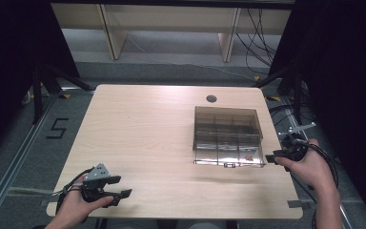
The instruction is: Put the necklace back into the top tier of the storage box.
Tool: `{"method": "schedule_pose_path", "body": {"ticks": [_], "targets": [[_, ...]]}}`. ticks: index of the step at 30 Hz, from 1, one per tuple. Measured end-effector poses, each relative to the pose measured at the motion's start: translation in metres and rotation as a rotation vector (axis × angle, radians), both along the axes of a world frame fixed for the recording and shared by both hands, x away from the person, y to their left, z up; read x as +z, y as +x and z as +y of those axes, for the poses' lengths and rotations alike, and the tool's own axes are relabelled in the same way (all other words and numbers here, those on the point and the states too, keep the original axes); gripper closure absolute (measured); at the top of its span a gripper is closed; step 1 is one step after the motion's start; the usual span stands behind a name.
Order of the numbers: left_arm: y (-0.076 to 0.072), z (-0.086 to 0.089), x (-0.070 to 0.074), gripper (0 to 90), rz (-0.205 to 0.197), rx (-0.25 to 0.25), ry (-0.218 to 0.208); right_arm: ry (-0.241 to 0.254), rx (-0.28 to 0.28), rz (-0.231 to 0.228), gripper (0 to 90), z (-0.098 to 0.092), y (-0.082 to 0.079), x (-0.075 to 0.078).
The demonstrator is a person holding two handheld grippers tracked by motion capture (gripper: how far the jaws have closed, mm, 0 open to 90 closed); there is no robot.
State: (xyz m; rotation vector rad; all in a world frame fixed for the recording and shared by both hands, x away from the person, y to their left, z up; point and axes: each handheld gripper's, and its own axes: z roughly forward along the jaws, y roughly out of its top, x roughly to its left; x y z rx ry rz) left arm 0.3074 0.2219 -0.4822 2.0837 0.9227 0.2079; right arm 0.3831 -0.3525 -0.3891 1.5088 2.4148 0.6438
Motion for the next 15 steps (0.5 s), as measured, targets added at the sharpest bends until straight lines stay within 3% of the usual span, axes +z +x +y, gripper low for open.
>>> {"method": "schedule_pose_path", "body": {"ticks": [3,4,5,8,10,11,12,13,15], "targets": [[0.000,0.000,0.000,30.8,0.008,0.006,-0.001,0.010,-0.037,0.025,58.1,-0.008,-0.001,-0.004],[-0.001,-0.002,-0.001,30.7,0.015,0.024,-0.028,0.006,-0.033,0.018,57.9,-0.011,-0.001,-0.006],[0.001,0.000,0.000,30.8,-0.005,0.006,0.000,0.011,-0.050,0.034,57.8,-0.013,-0.001,-0.006],[0.000,-0.001,-0.001,30.8,0.001,0.013,-0.011,0.004,-0.054,0.041,56.5,-0.021,-0.001,-0.011],[0.001,0.000,-0.001,30.7,-0.002,0.008,-0.003,0.028,-0.095,0.030,56.4,-0.022,-0.002,-0.015],[0.001,0.000,0.000,30.8,-0.002,0.009,-0.004,-0.005,-0.046,0.027,56.4,-0.027,0.000,-0.016],[0.001,0.000,0.000,30.7,-0.002,0.009,-0.004,-0.008,-0.043,0.032,56.4,-0.029,0.000,-0.018],[0.000,-0.001,-0.001,30.8,0.000,0.016,-0.021,0.009,-0.102,0.077,56.3,-0.025,-0.002,-0.019],[0.000,-0.001,0.000,30.8,0.001,0.015,-0.019,0.019,-0.113,0.075,56.2,-0.025,-0.002,-0.021]]}}
